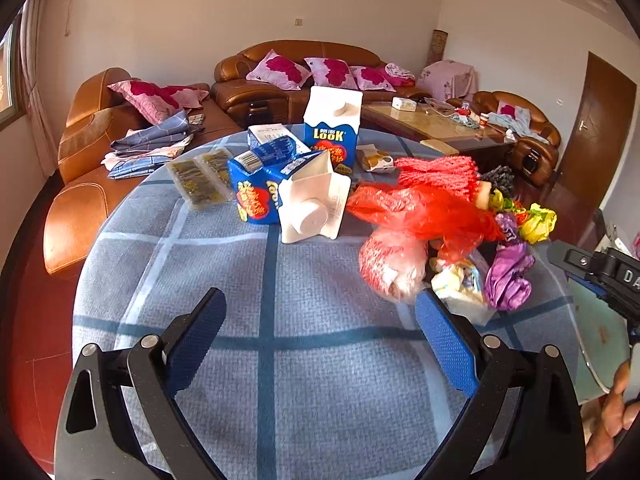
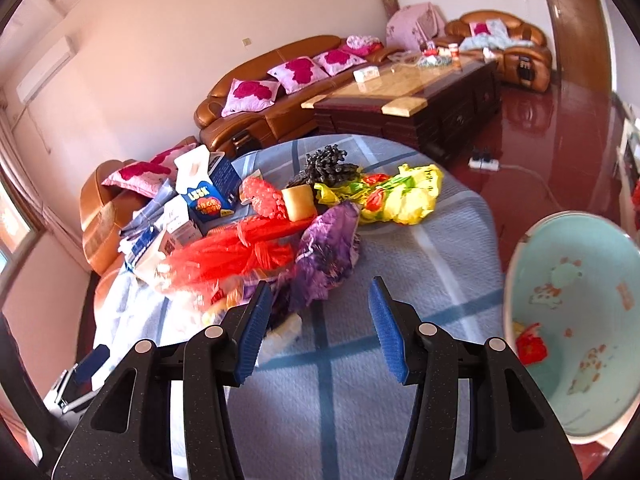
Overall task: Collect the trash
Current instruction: 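Grasp the purple plastic bag with the right tool while the left tool grasps the red bag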
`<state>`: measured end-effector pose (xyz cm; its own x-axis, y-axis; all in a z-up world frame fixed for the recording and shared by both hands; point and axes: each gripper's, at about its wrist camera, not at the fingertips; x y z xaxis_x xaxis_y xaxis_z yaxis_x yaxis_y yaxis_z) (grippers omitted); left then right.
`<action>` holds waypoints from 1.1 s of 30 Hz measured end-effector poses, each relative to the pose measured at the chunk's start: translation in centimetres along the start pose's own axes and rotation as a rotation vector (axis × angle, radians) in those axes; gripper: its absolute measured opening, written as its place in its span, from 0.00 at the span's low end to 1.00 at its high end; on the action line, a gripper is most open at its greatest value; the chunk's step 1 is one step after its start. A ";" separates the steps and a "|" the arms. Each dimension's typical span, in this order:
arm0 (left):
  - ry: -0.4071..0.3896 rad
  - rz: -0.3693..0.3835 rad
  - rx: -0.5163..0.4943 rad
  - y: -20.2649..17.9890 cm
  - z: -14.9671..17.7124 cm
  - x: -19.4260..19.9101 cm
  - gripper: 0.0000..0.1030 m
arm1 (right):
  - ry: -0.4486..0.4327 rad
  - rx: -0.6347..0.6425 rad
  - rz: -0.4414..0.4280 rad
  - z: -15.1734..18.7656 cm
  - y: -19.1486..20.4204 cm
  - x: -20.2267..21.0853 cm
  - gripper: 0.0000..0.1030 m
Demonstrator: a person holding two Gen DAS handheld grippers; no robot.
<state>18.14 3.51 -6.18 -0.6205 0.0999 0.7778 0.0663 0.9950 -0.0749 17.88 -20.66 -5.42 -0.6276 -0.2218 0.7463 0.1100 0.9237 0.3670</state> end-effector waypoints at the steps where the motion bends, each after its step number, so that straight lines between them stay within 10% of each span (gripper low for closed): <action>1: 0.000 0.007 0.000 -0.1 -0.3 -0.1 0.91 | 0.005 -0.004 -0.001 -0.4 0.0 -0.3 0.50; 20: -0.024 0.083 -0.052 -1.4 -4.4 -1.4 0.91 | 0.172 -0.102 -0.112 -3.1 -1.0 -6.7 0.49; 25: -0.015 0.149 -0.069 -2.5 -5.5 -2.1 0.91 | 0.221 -0.128 -0.197 -3.1 -1.7 -7.7 0.28; 33: 0.063 0.211 -0.076 -4.5 -6.3 -4.9 0.75 | 0.153 -0.087 -0.170 -2.3 -1.8 -4.9 0.24</action>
<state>25.80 -1.53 -5.70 -0.5367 0.3031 0.7875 0.2493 0.9485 -0.1952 22.58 -21.96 -8.48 -0.5197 -0.4229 0.7424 0.0824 0.8401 0.5362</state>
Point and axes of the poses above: each gripper's, at about its wrist camera, not at the fingertips, and x roughly against the way its jaws point, y to its left, z to its underside, and after that the axes turned 11 degrees about y, right-handed
